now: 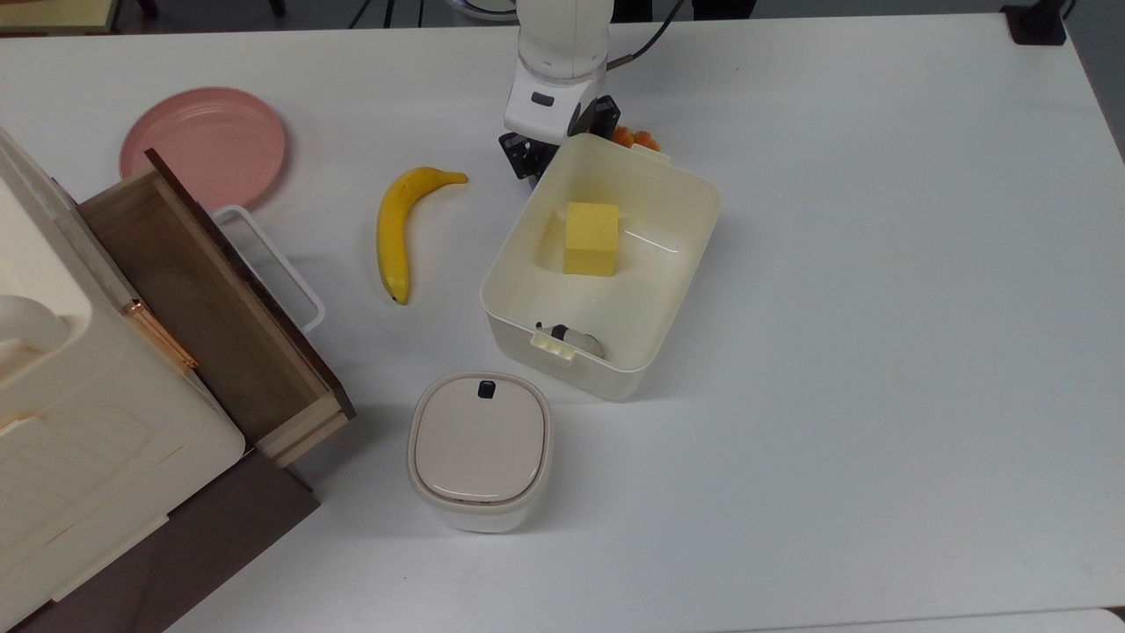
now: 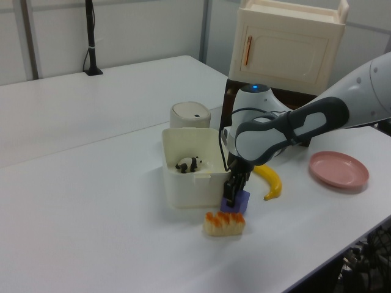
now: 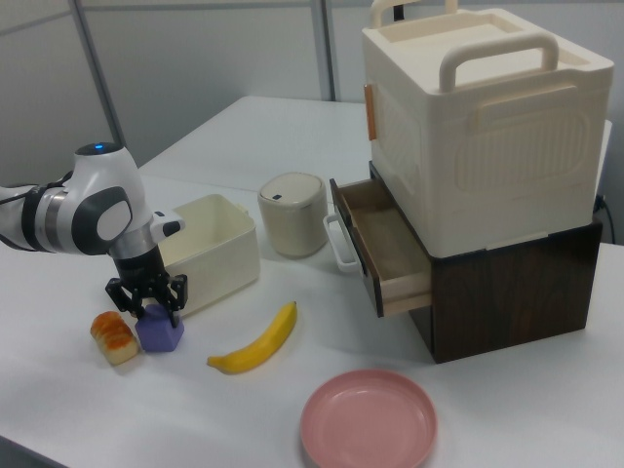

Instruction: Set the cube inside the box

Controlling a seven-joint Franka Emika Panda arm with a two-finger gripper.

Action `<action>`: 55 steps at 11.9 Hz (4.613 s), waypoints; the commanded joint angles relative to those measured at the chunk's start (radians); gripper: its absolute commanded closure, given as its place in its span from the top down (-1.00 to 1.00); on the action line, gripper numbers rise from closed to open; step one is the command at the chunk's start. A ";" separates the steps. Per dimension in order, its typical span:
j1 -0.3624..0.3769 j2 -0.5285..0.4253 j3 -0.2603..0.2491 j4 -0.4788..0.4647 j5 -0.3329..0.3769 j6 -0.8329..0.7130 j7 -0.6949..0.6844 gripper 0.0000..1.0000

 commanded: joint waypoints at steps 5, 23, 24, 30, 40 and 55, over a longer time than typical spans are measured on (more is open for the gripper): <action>0.002 -0.189 0.000 -0.001 -0.061 -0.246 0.031 -0.44; -0.053 0.088 0.038 0.526 -0.052 -0.257 0.123 -0.38; -0.053 0.117 0.053 0.551 -0.053 -0.256 0.136 -0.38; -0.041 0.194 0.070 0.596 -0.069 -0.256 0.186 1.00; -0.150 -0.045 0.029 0.594 -0.059 -0.563 0.440 1.00; -0.055 -0.059 -0.095 0.596 -0.050 -0.612 0.383 1.00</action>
